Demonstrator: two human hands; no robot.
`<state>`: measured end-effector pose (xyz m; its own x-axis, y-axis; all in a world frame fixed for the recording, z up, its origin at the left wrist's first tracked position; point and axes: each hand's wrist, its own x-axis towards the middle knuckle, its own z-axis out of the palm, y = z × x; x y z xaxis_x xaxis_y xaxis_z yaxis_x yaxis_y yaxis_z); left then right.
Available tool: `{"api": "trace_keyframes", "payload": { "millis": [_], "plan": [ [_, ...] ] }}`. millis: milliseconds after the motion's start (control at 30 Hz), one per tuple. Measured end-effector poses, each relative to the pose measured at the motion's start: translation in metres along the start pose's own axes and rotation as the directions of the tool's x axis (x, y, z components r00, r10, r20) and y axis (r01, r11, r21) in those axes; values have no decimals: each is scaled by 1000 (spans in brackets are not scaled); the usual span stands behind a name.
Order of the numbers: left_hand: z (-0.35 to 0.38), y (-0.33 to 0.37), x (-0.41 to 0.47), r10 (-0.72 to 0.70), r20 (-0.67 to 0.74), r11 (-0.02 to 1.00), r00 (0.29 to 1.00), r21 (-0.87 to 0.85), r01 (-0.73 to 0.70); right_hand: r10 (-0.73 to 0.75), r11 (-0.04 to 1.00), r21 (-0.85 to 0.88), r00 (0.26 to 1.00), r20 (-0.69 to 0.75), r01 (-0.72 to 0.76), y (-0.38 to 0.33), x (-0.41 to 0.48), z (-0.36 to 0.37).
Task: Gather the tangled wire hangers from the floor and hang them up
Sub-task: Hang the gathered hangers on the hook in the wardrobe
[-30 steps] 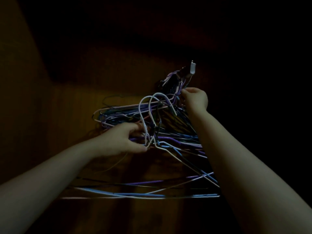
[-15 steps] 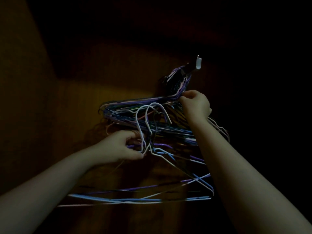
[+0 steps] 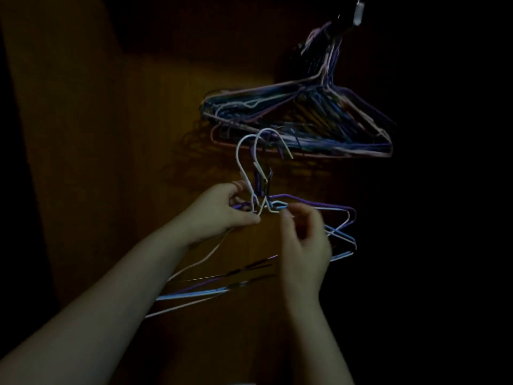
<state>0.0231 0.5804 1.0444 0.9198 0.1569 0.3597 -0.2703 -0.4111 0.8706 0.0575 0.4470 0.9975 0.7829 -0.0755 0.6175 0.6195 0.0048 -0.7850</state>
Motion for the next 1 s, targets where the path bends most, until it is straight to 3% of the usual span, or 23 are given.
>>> {"api": "trace_keyframes", "payload": {
  "millis": [67,233,600,800,1000],
  "plan": [
    [14,-8,-18,17,10,1000,1000,-18,-16,49,997,-61,993,106,-42,7,-34,1],
    [37,-30,-52,-8,44,994,999,-109,13,170,983,-88,981,92,-162,14,-57,-5],
    [55,-43,-93,-83,24,958,996,-272,87,152,964,-235,984,92,-127,21,-79,-29],
    [55,-45,-87,-76,-41,984,996,-163,68,118,946,-313,989,84,-86,20,-73,-41],
    [31,-40,-73,-25,12,1000,1000,14,25,38,849,-526,986,165,56,32,-30,-68]
  ]
}}
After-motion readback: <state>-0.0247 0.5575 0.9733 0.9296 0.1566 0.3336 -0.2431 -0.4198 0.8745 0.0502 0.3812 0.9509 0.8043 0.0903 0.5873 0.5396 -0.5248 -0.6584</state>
